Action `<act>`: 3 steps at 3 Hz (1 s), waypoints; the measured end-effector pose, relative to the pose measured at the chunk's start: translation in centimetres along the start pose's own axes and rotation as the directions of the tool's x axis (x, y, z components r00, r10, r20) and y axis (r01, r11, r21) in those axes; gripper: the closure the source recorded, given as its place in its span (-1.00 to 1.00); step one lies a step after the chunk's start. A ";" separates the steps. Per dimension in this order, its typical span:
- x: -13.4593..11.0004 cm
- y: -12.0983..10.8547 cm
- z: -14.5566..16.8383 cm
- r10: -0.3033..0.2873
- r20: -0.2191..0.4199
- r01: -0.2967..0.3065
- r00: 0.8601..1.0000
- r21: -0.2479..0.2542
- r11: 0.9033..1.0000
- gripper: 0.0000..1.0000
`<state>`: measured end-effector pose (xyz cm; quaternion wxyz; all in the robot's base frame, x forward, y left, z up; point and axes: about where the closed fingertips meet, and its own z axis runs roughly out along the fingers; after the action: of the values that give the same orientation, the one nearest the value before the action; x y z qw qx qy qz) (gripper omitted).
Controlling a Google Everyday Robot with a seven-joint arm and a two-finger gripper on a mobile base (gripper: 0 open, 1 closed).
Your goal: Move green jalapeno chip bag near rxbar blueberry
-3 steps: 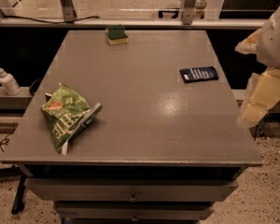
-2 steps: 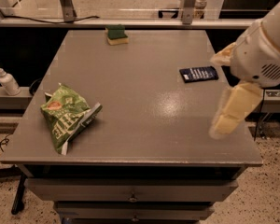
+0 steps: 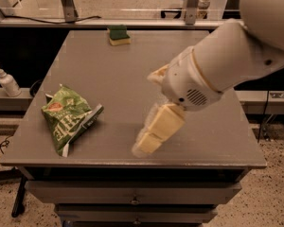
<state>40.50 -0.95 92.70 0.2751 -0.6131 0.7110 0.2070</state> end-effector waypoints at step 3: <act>-1.4 0.2 1.5 0.027 0.104 -0.028 0.994 0.011 1.000 -1.00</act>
Offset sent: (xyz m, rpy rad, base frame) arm -0.0005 0.0127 0.0083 0.0425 -0.0038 -0.0029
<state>40.60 1.06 92.45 0.3129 -0.5898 0.7054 0.2380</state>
